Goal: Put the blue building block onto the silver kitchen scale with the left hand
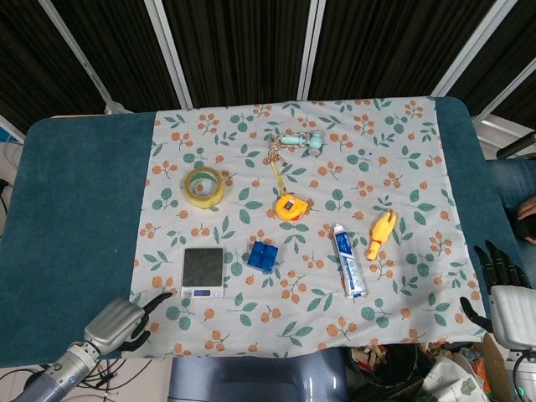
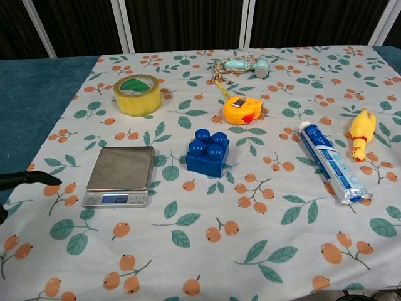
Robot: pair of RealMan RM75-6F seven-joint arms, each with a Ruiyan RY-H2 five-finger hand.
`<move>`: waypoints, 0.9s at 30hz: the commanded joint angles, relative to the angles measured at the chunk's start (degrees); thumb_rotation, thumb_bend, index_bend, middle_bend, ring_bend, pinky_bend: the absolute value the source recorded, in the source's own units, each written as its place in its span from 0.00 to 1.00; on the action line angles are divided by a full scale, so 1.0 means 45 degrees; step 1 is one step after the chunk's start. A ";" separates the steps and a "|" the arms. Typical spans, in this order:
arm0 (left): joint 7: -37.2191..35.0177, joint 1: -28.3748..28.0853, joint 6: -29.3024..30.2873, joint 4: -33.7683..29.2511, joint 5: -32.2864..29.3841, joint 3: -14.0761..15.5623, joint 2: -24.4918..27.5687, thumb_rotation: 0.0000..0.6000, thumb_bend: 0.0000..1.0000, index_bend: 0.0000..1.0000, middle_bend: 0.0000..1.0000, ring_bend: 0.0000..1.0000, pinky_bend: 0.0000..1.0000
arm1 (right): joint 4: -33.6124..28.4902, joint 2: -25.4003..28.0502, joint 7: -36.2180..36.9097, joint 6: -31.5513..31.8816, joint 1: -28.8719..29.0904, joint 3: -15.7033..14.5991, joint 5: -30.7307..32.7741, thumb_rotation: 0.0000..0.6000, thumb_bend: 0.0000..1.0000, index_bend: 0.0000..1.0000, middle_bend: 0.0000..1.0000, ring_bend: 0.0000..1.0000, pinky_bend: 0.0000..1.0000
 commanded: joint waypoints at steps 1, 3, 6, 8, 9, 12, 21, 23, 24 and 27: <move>0.0281 0.0210 -0.0200 0.0225 -0.0422 -0.0073 -0.0383 1.00 0.46 0.06 0.75 0.79 0.84 | 0.0002 -0.0002 -0.0013 0.0006 -0.0002 0.0006 0.0005 1.00 0.21 0.00 0.00 0.07 0.18; 0.0434 0.0336 -0.0091 0.0387 -0.0492 -0.0119 -0.0572 1.00 0.46 0.06 0.75 0.79 0.84 | -0.0002 -0.0005 -0.0021 -0.0012 -0.0003 0.0004 0.0026 1.00 0.21 0.00 0.00 0.07 0.18; 0.0725 0.0478 -0.0117 0.0685 -0.0702 -0.0145 -0.0869 1.00 0.46 0.06 0.75 0.79 0.84 | -0.0015 -0.0003 -0.0037 -0.0045 0.0005 -0.0010 0.0019 1.00 0.21 0.00 0.00 0.07 0.18; 0.0782 0.0507 -0.0179 0.0857 -0.0852 -0.0226 -0.1060 1.00 0.46 0.06 0.74 0.79 0.84 | -0.0017 -0.0005 -0.0045 -0.0043 0.0003 -0.0015 0.0012 1.00 0.21 0.00 0.00 0.07 0.18; 0.0800 0.0519 -0.0171 0.0956 -0.0920 -0.0311 -0.1180 1.00 0.46 0.06 0.74 0.79 0.84 | -0.0023 -0.0004 -0.0050 -0.0040 0.0001 -0.0013 0.0014 1.00 0.21 0.00 0.00 0.07 0.18; 0.0925 0.0562 0.0019 0.1201 -0.0917 -0.0531 -0.1439 1.00 0.45 0.06 0.75 0.79 0.84 | -0.0036 0.0002 -0.0046 -0.0026 -0.0010 -0.0009 0.0022 1.00 0.21 0.00 0.00 0.07 0.18; 0.0839 0.0155 -0.0654 0.1288 -0.1291 -0.0926 -0.1598 1.00 0.45 0.04 0.74 0.79 0.84 | -0.0067 0.0036 0.0056 -0.0051 -0.0027 0.0003 0.0089 1.00 0.21 0.00 0.00 0.07 0.18; 0.0769 0.0031 -0.0823 0.1230 -0.1339 -0.1007 -0.1583 1.00 0.45 0.04 0.74 0.79 0.84 | -0.0070 0.0040 0.0061 -0.0058 -0.0030 0.0001 0.0097 1.00 0.21 0.00 0.00 0.07 0.18; 0.0749 -0.0012 -0.0887 0.1205 -0.1334 -0.1016 -0.1577 1.00 0.45 0.04 0.74 0.79 0.84 | -0.0071 0.0042 0.0059 -0.0071 -0.0028 -0.0003 0.0102 1.00 0.21 0.00 0.00 0.07 0.18; 0.0765 -0.0127 -0.1064 0.1152 -0.1274 -0.1005 -0.1576 1.00 0.45 0.04 0.74 0.79 0.84 | -0.0078 0.0049 0.0038 -0.0104 -0.0020 -0.0002 0.0125 1.00 0.21 0.00 0.00 0.07 0.18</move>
